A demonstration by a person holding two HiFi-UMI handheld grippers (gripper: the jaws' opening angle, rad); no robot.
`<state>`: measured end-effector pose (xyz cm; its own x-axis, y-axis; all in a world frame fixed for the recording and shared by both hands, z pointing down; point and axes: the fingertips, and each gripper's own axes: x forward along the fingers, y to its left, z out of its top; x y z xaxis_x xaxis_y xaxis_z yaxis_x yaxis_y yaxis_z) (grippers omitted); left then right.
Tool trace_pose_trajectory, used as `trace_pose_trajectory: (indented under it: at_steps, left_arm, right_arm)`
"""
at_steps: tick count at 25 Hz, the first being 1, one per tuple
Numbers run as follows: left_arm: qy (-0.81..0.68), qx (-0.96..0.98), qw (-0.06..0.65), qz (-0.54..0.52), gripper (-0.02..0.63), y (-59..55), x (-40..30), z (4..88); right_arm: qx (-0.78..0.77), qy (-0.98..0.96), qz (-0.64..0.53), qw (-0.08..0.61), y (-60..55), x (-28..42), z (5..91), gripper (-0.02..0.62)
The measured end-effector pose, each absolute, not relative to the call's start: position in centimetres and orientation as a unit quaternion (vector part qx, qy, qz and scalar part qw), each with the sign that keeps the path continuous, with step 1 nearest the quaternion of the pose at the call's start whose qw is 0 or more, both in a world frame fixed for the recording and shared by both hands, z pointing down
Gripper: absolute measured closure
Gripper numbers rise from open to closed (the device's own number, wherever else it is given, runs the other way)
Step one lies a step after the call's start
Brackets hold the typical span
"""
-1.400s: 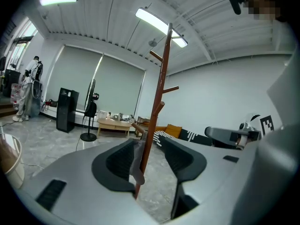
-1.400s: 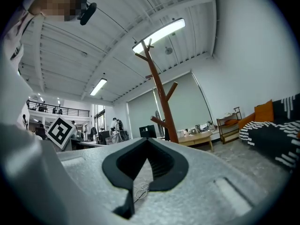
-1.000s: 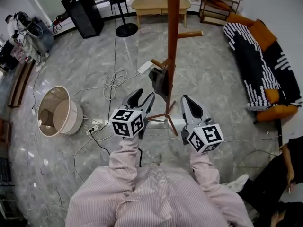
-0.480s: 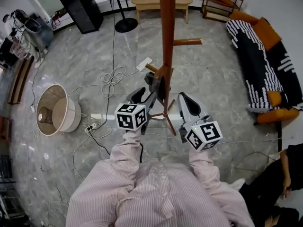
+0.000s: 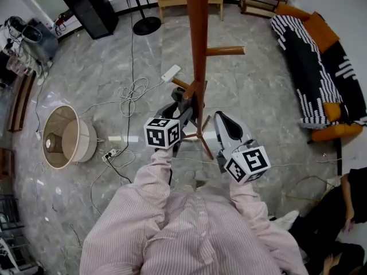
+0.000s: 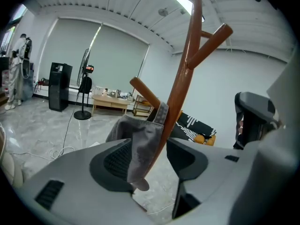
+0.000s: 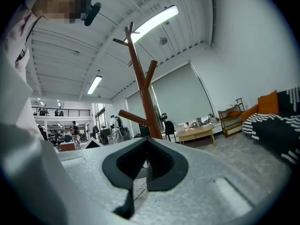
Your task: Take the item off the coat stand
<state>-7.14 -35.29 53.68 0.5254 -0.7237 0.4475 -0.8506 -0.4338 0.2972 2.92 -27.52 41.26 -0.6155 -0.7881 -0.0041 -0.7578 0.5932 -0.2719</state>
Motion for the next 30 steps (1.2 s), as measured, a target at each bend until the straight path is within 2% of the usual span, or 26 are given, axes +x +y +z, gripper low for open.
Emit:
trace_pose_trajectory:
  at_steps: [7,8,10,16,30]
  left_arm:
    - [-0.455,0.834,0.263,0.165,0.398,-36.2,-6.7,56.2]
    - [-0.455,0.834,0.264,0.166,0.443,-36.3,-6.7,56.3]
    - [-0.451,0.836,0.262,0.167,0.481,-36.5,-6.5,56.4]
    - [-0.447,0.842,0.245,0.177,0.549,-36.6,-6.2,56.6]
    - [-0.455,0.842,0.228,0.176,0.565,-36.7,-7.8,55.0]
  right_arm:
    - [-0.449,0.883,-0.122,0.063,-28.2,2.7,41.1,0.591]
    - [-0.451,0.882,-0.122,0.063,-28.3,2.7,41.1,0.591]
    - [-0.456,0.879,-0.123,0.063,-28.5,2.8,41.2,0.591]
    - [-0.462,0.876,-0.121,0.064,-28.6,3.0,41.6,0.591]
    - [-0.466,0.873,-0.124,0.068,-29.0,2.2,41.3,0.591]
